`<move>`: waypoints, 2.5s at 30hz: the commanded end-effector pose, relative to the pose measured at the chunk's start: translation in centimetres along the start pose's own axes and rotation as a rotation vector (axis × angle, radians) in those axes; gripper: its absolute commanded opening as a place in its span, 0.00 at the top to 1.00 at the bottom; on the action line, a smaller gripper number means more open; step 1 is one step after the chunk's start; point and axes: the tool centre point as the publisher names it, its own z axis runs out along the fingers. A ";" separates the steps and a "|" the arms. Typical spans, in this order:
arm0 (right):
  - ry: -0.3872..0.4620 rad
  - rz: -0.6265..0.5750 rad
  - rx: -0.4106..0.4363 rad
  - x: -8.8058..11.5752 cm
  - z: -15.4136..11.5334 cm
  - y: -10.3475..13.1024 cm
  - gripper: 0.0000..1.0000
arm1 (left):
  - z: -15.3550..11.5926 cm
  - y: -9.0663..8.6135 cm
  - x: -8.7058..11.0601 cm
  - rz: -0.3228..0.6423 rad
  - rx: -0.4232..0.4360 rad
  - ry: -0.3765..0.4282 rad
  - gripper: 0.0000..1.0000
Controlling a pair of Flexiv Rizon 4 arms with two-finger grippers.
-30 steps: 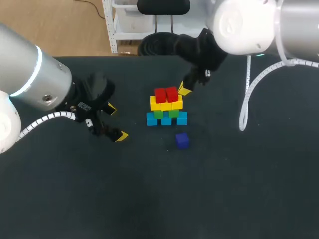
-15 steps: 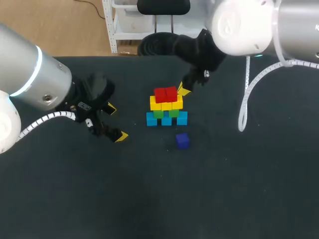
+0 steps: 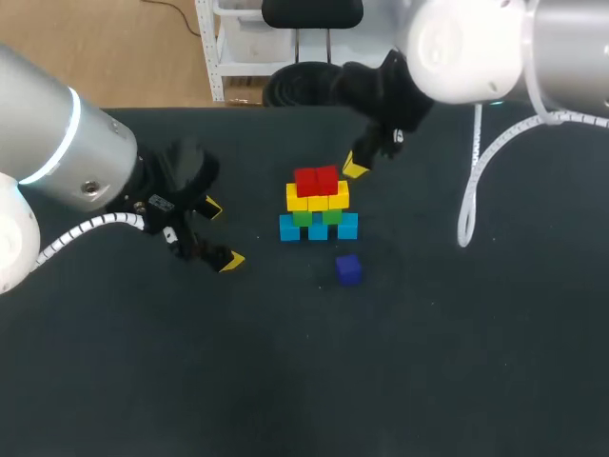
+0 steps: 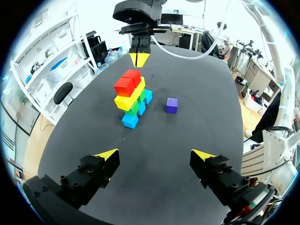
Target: Place the blue cubes, place green cubes on the blue cubes, place the yellow cubes on the green cubes, then place the red cubes on the yellow cubes, and place purple cube on the red cubes.
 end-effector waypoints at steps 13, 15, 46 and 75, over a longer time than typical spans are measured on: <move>-0.015 -0.051 0.007 2.0 -2.3 5.7 1.00 | 0.0 0.0 0.0 -0.001 -0.003 0.001 0.00; -0.019 -0.074 0.015 2.4 -2.4 6.8 0.89 | 0.0 0.0 0.0 -0.001 -0.003 0.001 0.00; -0.003 -0.126 0.064 6.1 4.7 9.7 0.00 | 0.0 0.0 0.0 -0.001 -0.003 0.001 0.00; 0.021 -0.182 -0.021 4.6 7.6 8.7 0.04 | 0.0 0.0 0.0 -0.001 -0.003 0.001 0.00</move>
